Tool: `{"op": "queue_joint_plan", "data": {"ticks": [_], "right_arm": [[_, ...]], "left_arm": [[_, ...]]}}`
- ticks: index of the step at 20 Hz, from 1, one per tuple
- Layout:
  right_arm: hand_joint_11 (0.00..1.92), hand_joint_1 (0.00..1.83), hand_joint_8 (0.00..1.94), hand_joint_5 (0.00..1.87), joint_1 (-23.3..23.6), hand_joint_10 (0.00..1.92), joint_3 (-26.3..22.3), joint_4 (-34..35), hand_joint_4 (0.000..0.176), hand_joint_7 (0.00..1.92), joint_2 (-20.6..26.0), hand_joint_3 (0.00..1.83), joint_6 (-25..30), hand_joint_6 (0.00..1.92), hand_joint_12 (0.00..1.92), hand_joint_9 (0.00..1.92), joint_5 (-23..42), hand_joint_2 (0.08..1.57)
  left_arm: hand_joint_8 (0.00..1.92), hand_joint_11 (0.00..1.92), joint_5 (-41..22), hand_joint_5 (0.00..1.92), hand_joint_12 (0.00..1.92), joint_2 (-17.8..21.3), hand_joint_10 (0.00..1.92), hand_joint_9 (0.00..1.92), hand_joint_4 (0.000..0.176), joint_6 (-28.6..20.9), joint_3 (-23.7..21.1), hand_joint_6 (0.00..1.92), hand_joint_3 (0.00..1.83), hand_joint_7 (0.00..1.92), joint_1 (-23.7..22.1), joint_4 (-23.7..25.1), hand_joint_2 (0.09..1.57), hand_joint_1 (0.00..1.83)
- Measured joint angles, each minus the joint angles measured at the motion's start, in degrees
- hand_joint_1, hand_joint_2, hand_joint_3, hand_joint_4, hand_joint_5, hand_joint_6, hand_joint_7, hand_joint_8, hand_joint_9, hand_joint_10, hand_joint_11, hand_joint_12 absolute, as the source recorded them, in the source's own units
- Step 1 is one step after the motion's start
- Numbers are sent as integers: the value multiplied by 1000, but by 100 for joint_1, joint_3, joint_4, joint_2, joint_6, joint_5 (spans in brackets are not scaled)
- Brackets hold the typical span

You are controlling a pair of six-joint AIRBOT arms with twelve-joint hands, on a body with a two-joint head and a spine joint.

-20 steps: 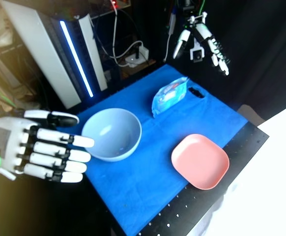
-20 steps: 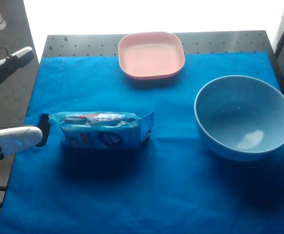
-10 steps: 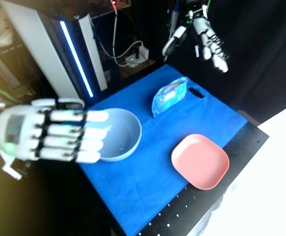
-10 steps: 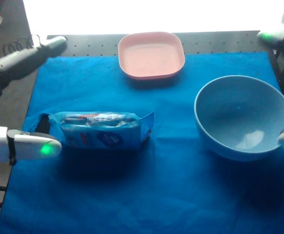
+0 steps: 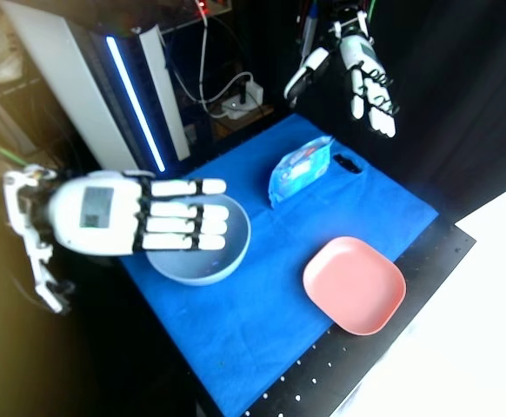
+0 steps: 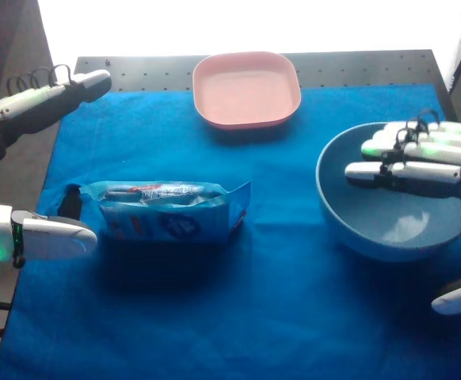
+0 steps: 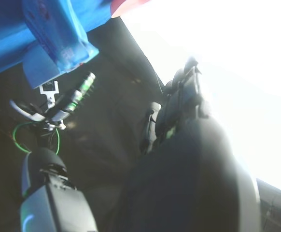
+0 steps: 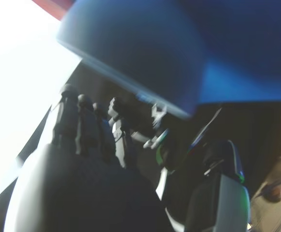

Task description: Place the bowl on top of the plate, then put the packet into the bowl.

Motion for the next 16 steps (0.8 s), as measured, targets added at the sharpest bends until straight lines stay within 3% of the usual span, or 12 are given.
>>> {"op": "queue_joint_plan", "data": {"ticks": [1, 3, 4, 5, 6, 9, 10, 11, 13, 14, 15, 16], "right_arm": [[92, 533, 3, 103, 50, 10, 42, -109, 90, 36, -44, 8, -2, 10, 43, 78, -173, 911], [140, 571, 12, 136, 125, 24, 96, -199, 79, 77, -103, 0, 0, 11, 67, 136, -396, 906], [160, 632, 9, 197, 164, 17, 125, -269, 37, 133, -136, 0, 0, 9, 84, 184, -481, 895], [186, 659, 4, 250, 219, 9, 177, -332, 8, 178, -190, 0, -2, 5, 112, 221, -568, 891], [237, 795, 6, 347, 247, 12, 223, -367, 0, 260, -238, 2, 0, 7, 163, 296, -645, 935], [199, 1226, 3, 683, 385, 6, 411, -496, 0, 501, -481, 2, -4, 9, 721, 517, -901, 1153], [249, 1146, 0, 768, 420, 7, 442, -470, 0, 631, -527, 5, 0, 999, 808, 623, -885, 1197], [277, 1123, 9, 771, 446, 19, 496, -450, 0, 693, -568, 3, 2, 1224, 846, 688, -857, 1215], [332, 1153, 35, 936, 455, 55, 535, -404, 0, 918, -605, 0, 11, 1039, 997, 827, -822, 1138], [337, 1235, 806, 962, 455, 121, 535, -391, 0, 936, -621, 0, 15, 1212, 1266, 959, -807, 1138], [337, 1235, 806, 962, 485, 121, 535, -387, 0, 936, -629, 0, 20, 1212, 1266, 959, -800, 1138], [423, 1334, 926, 903, 518, 933, 535, -385, 0, 999, -640, 29, 20, 1334, 1286, 814, -782, 1132]], "left_arm": [[0, 0, 0, 0, 0, -7, 0, 0, 176, 2, 0, 0, 6, 0, 0, 11, 809, 526], [0, 0, 4, 0, 0, -13, 0, 0, 176, 0, 0, 0, 8, 0, 0, 17, 818, 527], [0, 0, 4, 0, 0, -13, 0, 0, 176, 0, 0, 0, 13, 0, 0, 11, 828, 536], [0, 0, 4, 0, 0, -15, 0, 0, 176, 0, 0, 0, 11, 0, 0, -15, 829, 547], [0, 0, -2, 0, 0, -33, 0, 0, 176, 0, 2, 0, 8, 0, 0, -42, 825, 547], [0, 0, -20, 0, 0, -101, 0, 0, 176, 0, 0, 0, 9, 0, 0, -61, 833, 545], [0, 0, -44, 0, 0, -120, 0, 0, 176, -2, 0, 0, 14, 0, 0, -83, 849, 534], [0, 0, -44, 0, 0, -120, 0, 0, 176, 0, 2, 0, 14, 0, 0, -79, 853, 529], [0, 0, -109, 0, 0, -120, 0, 0, 176, 0, 13, 0, 10, 0, 0, -162, 854, 559], [0, 0, -125, 0, 0, -120, 0, 0, 176, 0, 13, 0, 9, 0, 0, -219, 860, 536], [0, 0, -129, 0, 0, -120, 0, 0, 176, -2, 13, 0, 9, 0, 0, -214, 860, 536], [0, 9, -125, 0, 4, -129, 0, 0, 176, 0, 13, 0, 10, 0, 0, -208, 863, 522]]}}
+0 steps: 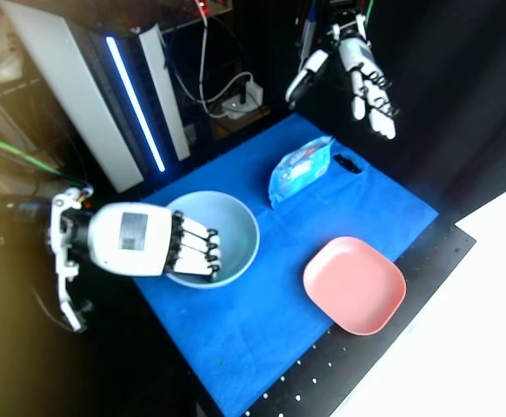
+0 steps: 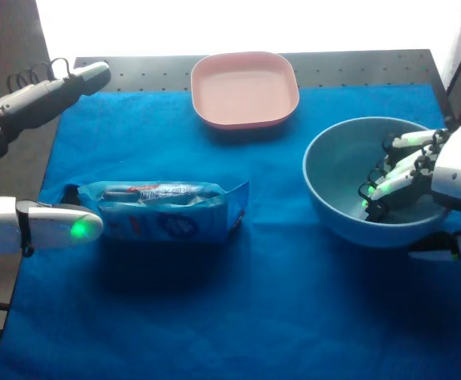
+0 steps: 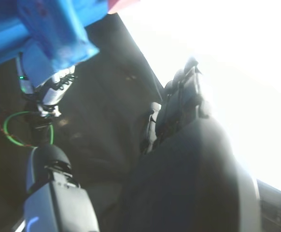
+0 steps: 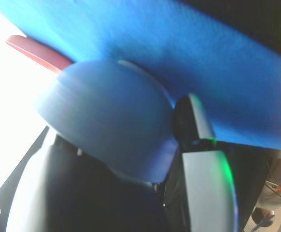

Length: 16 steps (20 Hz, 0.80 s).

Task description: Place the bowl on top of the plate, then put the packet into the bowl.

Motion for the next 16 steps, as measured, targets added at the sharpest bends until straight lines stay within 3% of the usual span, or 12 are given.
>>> {"op": "queue_joint_plan", "data": {"ticks": [1, 2, 3, 4, 5, 8, 11, 13, 15, 16], "right_arm": [[451, 1334, 1200, 769, 17, 1205, 0, -2, 0, 888, -13, 42, 0, 1551, 1367, 710, 24, 1188], [495, 1437, 1772, 795, 20, 1615, 0, 0, 0, 689, -22, 536, 11, 1825, 1687, 591, 48, 1043], [625, 1299, 1907, 809, 48, 1860, 0, -17, 5, 601, -33, 728, 20, 1902, 1874, 794, 50, 1047], [879, 1299, 1934, 852, 76, 1909, 2, -98, 94, 665, -61, 954, -2, 1917, 1912, 1070, -72, 933], [1034, 1151, 1940, 698, 76, 1919, 17, -63, 0, 806, -105, 1144, 22, 1915, 1919, 1193, -186, 843], [1144, 1135, 1941, 726, 181, 1921, 57, -94, 0, 828, -125, 1164, 0, 1772, 1921, 1227, -297, 798], [1205, 1135, 1941, 670, 317, 1921, 61, -109, 0, 858, -157, 1173, -2, 1821, 1921, 1271, -365, 807], [1184, 1096, 1941, 606, 367, 1921, 72, -107, 0, 776, -170, 1016, 0, 1807, 1921, 1222, -354, 903], [1122, 1109, 1941, 634, 437, 1921, 74, -118, 0, 793, -175, 1053, 0, 1795, 1921, 1207, -352, 876], [1208, 1136, 1941, 675, 487, 1921, 107, -129, 0, 856, -192, 1162, -2, 1804, 1921, 1283, -306, 810]], "left_arm": [[0, 6, -11, 0, 3, -26, 0, 0, 176, -2, 0, 0, 10, 0, 0, -17, 867, 516], [0, 0, -7, 0, 0, -28, 0, 0, 176, -2, 0, 0, 9, 0, 2, -13, 870, 535], [0, 0, 2, 0, 0, -28, 0, 0, 176, 0, 0, 0, 7, 0, 2, -11, 869, 546], [0, 0, -13, 0, 0, -28, 0, 0, 176, -2, 0, 0, 9, 0, 4, -22, 875, 562], [0, 0, -68, 0, 0, -28, 0, 0, 176, -2, 0, 0, 8, 0, 22, -31, 874, 564], [0, 0, -83, 2, 0, -28, 0, 0, 176, -2, -2, 1, 10, 0, 57, -52, 887, 547], [0, 0, -92, 0, 0, -28, 0, 0, 176, -4, -2, 0, 9, 0, 68, -66, 891, 547], [0, 0, -144, 1, 0, -48, 0, 0, 176, -9, 0, 0, 12, 0, 79, -76, 903, 529], [0, 1, -138, 7, 1, -57, 0, 0, 176, -11, -2, 2, 7, 0, 79, -74, 897, 538], [0, 1, -142, 6, 0, -59, 0, 0, 176, -13, -2, 1, 5, 0, 79, -85, 895, 523]]}}
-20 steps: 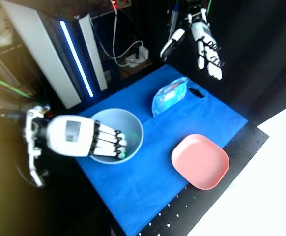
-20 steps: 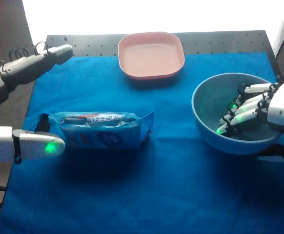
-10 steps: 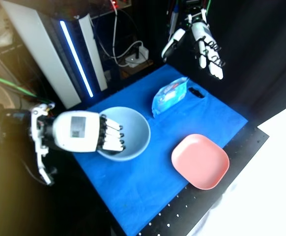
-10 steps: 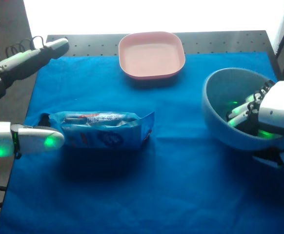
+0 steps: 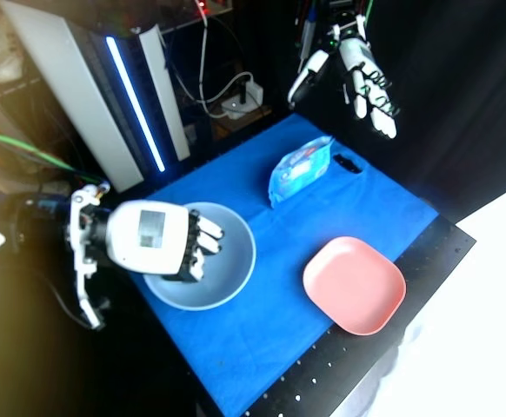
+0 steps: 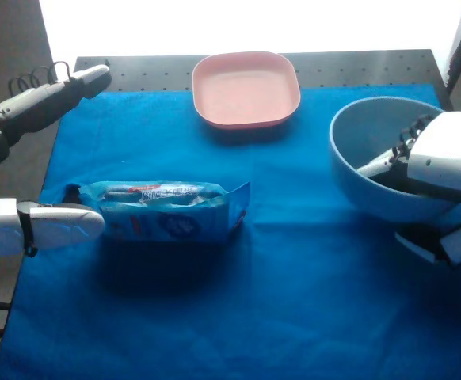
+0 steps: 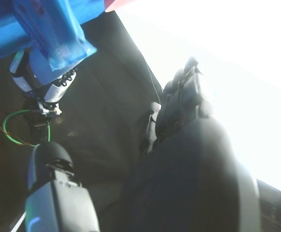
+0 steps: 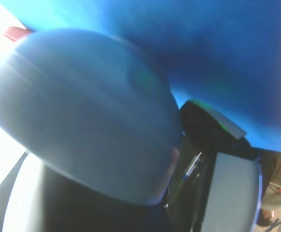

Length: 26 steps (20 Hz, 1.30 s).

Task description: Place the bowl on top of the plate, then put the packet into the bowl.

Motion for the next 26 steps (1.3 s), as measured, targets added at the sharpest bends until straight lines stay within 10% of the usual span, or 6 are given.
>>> {"op": "queue_joint_plan", "data": {"ticks": [7, 15, 20, 21, 24, 26], "right_arm": [[1513, 951, 1941, 694, 352, 1921, 328, 531, 0, 1319, -280, 1083, -22, 1921, 1921, 1472, 514, 886], [1490, 1392, 1941, 1150, 1108, 1921, 1287, 909, 34, 1000, -1228, 1562, -44, 1921, 1921, 1453, 365, 579], [1562, 743, 1941, 1203, 1539, 1921, 1803, 885, 74, 1325, -1781, 563, -57, 1921, 1921, 1488, -22, 1299], [1520, 1259, 1941, 1106, 1626, 1921, 1919, 927, 75, 894, -1899, 1064, -17, 1921, 1921, 1433, -140, 896], [1491, 1366, 1941, 1079, 1845, 1921, 2238, 901, 86, 856, -2214, 1321, -31, 1921, 1921, 1433, -492, 706], [1516, 1306, 1941, 1057, 1950, 1921, 2463, 804, 70, 1330, -2474, 416, -52, 1921, 1921, 1476, -743, 1178]], "left_arm": [[0, 0, -33, 22, 0, -4, 0, 0, 176, -11, 2, 5, 0, 3, 66, -28, 879, 579], [1, 0, -37, 24, 0, -76, 0, 0, 176, -17, 39, 2, 0, 8, 66, -74, 870, 578], [0, 0, -2, 0, 0, -146, 0, 0, 176, -39, 76, 0, 0, 0, 66, -48, 837, 615], [0, 0, -7, 0, 0, -160, 0, 0, 174, -42, 105, 0, 0, 0, 63, -33, 825, 637], [0, 0, 13, 0, 0, -205, 0, 0, 174, -50, 116, 0, 0, 0, 33, -24, 829, 672], [0, 0, 31, 0, 0, -221, 0, 0, 147, -55, 138, 0, 3, 0, 33, -13, 854, 667]]}}
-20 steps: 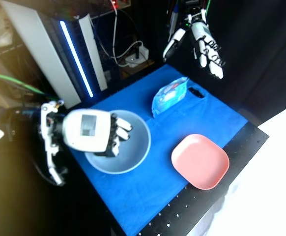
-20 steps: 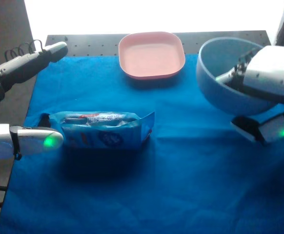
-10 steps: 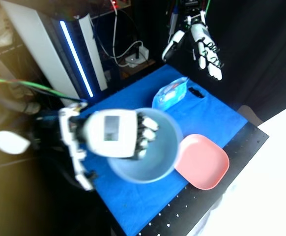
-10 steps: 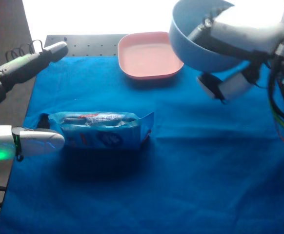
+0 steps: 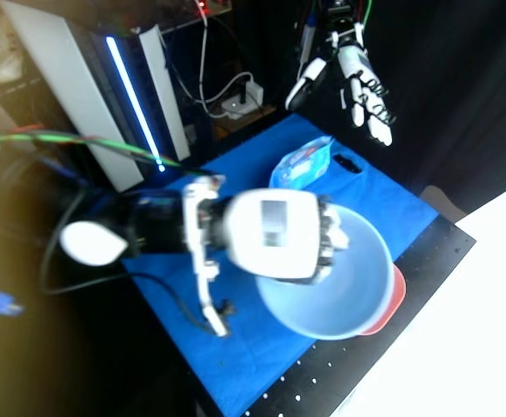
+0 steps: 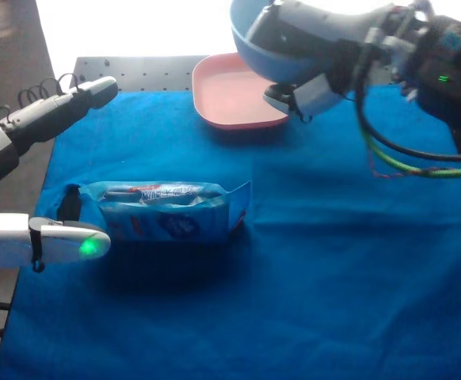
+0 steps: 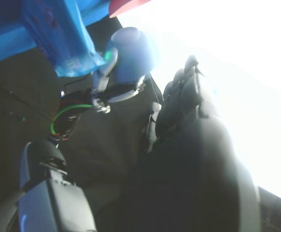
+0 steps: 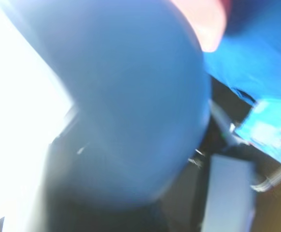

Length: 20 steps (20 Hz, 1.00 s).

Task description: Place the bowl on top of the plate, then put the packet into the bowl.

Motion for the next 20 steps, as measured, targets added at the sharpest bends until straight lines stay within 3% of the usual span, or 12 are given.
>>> {"op": "queue_joint_plan", "data": {"ticks": [1, 6, 8, 9, 10, 11, 12, 14, 15, 17, 18, 20], "right_arm": [[1459, 1070, 1941, 984, 31, 1921, 50, -70, 0, 1335, -85, 177, 35, 1618, 1921, 1458, -79, 1267], [1375, 1571, 1941, 1091, 96, 1921, 358, -208, 0, 1177, -474, 0, 28, 1921, 1921, 1305, -452, 1177], [1381, 1510, 1941, 1041, 103, 1921, 433, -221, 0, 1176, -581, 0, 28, 1921, 1921, 1290, -501, 1211], [1309, 1453, 1941, 952, 103, 1921, 444, -225, 11, 1132, -610, 1, 31, 1921, 1921, 1228, -520, 1227], [1203, 1422, 1941, 929, 103, 1921, 444, -245, 83, 1098, -638, 0, 28, 1921, 1921, 1168, -533, 1215], [1220, 1428, 1941, 917, 103, 1921, 448, -275, 71, 1100, -671, 0, 28, 1921, 1921, 1204, -553, 1195], [1274, 1442, 1941, 901, 103, 1921, 459, -284, 0, 1083, -688, 0, 31, 1921, 1921, 1227, -555, 1183], [1182, 1107, 1912, 719, 103, 1921, 459, -286, 0, 898, -691, 29, 28, 1450, 1921, 1077, -562, 1251], [940, 1186, 1589, 693, 103, 1674, 461, -284, 0, 838, -691, 10, 26, 1283, 1866, 927, -564, 1246], [874, 1146, 1568, 563, 103, 1385, 459, -286, 0, 644, -693, 10, 31, 1529, 1711, 836, -599, 1324], [775, 948, 860, 471, 103, 1137, 459, -284, 0, 610, -695, 11, 31, 694, 1594, 756, -603, 1395], [329, 551, 161, 404, 101, 522, 459, -286, 0, 545, -699, 0, 26, 73, 1383, 615, -605, 1456]], "left_arm": [[0, 0, -7, 0, 0, -17, 0, 0, 134, -2, 17, 0, 8, 0, -20, 2, 867, 679], [2, 16, 46, 0, 7, -68, 0, 0, 126, -68, 68, 0, 4, 4, -72, 59, 873, 664], [0, 0, 55, 0, 0, -76, 0, 0, 125, -81, 103, 0, 2, 0, -96, 76, 871, 711], [0, 6, 57, 0, 3, -98, 0, 0, 122, -87, 116, 0, 2, 0, -107, 37, 873, 701], [0, 21, 59, 0, 9, -101, 0, 0, 116, -94, 116, 0, 5, 0, -109, 39, 879, 678], [0, 23, 70, 0, 10, -103, 0, 0, 111, -96, 116, 0, 3, 0, -109, 61, 877, 689], [0, 9, 63, 0, 4, -103, 0, 0, 109, -96, 116, 0, 2, 0, -109, 81, 877, 707], [0, 8, 66, 0, 4, -103, 0, 0, 112, -107, 116, 0, 3, 0, -109, 63, 880, 706], [0, 26, 66, 0, 12, -103, 0, 0, 116, -109, 116, 0, 5, 0, -109, 61, 885, 713], [0, 2, 66, 0, 1, -103, 0, 0, 124, -114, 116, 0, 1, 0, -109, 70, 878, 727], [0, 0, 63, 0, 0, -103, 0, 0, 128, -116, 116, 0, 0, 0, -109, 72, 875, 725], [1, 12, 63, 0, 5, -103, 0, 0, 117, -118, 116, 0, 0, 4, -109, 70, 876, 706]]}}
